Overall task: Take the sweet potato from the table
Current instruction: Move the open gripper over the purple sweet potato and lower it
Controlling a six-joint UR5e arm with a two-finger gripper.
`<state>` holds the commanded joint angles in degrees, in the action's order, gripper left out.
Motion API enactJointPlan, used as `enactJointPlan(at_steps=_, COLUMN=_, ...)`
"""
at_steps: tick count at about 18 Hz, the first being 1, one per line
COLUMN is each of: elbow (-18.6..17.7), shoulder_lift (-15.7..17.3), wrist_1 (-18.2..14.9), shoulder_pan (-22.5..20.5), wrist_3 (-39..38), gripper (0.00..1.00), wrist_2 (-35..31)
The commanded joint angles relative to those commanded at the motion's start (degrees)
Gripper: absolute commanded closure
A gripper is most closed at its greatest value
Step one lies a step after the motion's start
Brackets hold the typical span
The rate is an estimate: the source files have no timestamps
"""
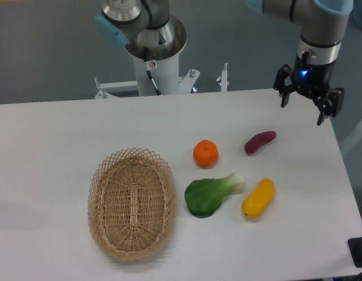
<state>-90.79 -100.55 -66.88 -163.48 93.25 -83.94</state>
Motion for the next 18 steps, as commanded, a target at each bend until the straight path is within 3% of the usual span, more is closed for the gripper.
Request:
enactJointPlan(at_steps=10, elbow=-2.7, shoulder_lift=0.1, wrist_1=0.0, shoulder_pan=-0.3, wrist_3=0.0, gripper=0.00, wrist_2=0.3)
enactJointPlan(at_steps=18, elbow=-8.4, shoulder_lift=-0.3, wrist_1=0.9, shoulder_pan=-0.2, wrist_3=0.9, gripper=0.00, wrist_2=-0.3)
